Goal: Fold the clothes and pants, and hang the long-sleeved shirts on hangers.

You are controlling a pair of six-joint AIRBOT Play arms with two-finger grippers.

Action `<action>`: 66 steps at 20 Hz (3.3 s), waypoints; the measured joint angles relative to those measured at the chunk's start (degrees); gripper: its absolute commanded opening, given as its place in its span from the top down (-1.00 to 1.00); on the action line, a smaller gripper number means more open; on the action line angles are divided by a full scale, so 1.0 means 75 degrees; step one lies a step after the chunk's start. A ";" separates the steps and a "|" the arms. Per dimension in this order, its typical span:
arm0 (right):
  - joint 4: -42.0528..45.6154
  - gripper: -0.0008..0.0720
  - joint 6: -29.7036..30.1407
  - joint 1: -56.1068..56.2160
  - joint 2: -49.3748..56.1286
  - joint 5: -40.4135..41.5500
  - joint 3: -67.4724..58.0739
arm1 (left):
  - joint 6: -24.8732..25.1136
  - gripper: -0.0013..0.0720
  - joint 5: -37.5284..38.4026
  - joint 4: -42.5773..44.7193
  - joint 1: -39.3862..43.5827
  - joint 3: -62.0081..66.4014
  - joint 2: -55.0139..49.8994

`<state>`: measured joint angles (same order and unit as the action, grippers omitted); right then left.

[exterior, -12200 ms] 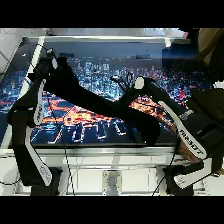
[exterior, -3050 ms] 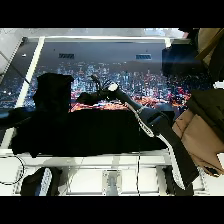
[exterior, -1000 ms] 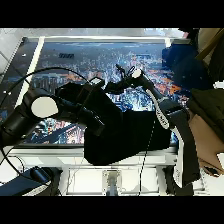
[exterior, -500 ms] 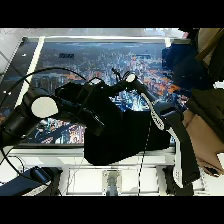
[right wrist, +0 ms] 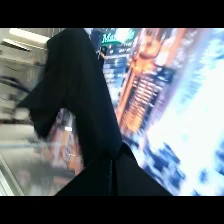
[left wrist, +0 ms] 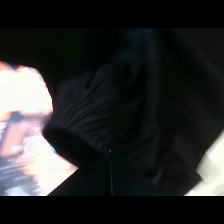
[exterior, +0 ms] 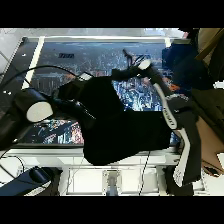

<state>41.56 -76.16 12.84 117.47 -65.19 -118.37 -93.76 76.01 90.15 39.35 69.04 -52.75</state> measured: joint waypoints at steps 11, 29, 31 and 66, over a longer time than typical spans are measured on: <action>0.2538 0.96 -0.0632 -0.0522 -0.4832 -0.3255 -0.0017 | -0.1294 0.94 0.0274 0.2879 -0.2483 0.0003 0.2932; 0.1542 0.95 -0.0836 0.0318 -0.1148 0.1944 0.1938 | -0.2078 0.94 -0.0283 0.4782 -0.6018 0.0000 -0.1941; 0.1218 0.39 -0.0772 0.0536 -0.0778 0.2838 0.1947 | -0.2177 0.94 -0.0402 0.4800 -0.6076 0.0000 -0.2396; 0.4686 -0.54 0.0871 0.1323 -0.2582 0.0484 0.5301 | -0.1638 0.93 -0.0495 0.4709 -0.7321 -0.0003 -0.1492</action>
<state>76.71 -69.63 22.76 98.10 -61.56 -78.61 -106.04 72.29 125.47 -15.55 69.01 -63.94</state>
